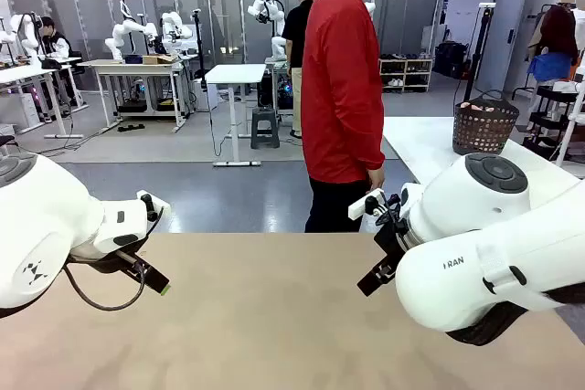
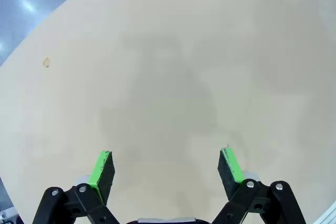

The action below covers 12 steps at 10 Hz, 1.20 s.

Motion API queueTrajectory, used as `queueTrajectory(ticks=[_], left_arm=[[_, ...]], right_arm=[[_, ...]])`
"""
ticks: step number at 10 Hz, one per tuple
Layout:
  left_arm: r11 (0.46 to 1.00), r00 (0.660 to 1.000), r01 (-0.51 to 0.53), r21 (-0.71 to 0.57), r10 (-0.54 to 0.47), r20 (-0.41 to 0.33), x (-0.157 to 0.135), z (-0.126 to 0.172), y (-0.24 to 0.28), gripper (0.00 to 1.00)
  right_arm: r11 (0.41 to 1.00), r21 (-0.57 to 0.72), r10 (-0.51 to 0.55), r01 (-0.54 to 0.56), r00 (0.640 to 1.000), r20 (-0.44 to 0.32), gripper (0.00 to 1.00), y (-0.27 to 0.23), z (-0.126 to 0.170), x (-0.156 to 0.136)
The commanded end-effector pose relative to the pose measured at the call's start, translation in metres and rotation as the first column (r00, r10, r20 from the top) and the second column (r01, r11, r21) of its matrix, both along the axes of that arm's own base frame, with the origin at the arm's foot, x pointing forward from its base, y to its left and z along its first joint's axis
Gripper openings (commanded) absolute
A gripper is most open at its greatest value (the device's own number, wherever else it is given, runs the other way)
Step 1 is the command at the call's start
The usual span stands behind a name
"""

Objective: Fold the towel.
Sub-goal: Grab the top end of the 100 cm Hotel Towel extended by the human.

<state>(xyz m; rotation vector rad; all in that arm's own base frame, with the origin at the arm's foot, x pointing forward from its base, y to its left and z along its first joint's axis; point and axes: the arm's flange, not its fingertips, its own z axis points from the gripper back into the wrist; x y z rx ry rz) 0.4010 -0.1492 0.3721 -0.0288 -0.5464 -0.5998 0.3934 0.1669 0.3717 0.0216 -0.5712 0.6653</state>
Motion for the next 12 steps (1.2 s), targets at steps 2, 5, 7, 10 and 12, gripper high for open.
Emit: queueTrajectory(ticks=[2,5,7,10,12], left_arm=[[1.000,1.000,0.000,0.000,0.000,0.000,0.000,0.000,0.000,1.00],[1.000,1.000,0.000,0.000,0.000,0.000,0.000,0.000,0.000,1.00],[1.000,1.000,0.000,0.000,0.000,0.000,0.000,0.000,0.000,1.00],[1.000,1.000,0.001,0.000,-0.001,0.000,0.000,0.000,0.000,1.00],[0.999,0.989,-0.011,-0.044,0.005,-0.151,-0.001,0.045,0.014,1.00]], right_arm=[[1.000,0.000,0.000,0.000,1.000,0.000,1.00,0.000,0.000,0.000],[1.000,0.000,0.000,0.000,1.000,0.000,1.00,0.000,0.000,0.000],[1.000,0.000,0.000,0.000,1.000,0.000,1.00,0.000,0.000,0.000],[0.998,-0.008,0.065,-0.066,0.997,-0.050,1.00,-0.007,0.023,0.001],[0.994,0.088,0.073,-0.060,0.986,-0.153,1.00,-0.031,0.065,0.008]])
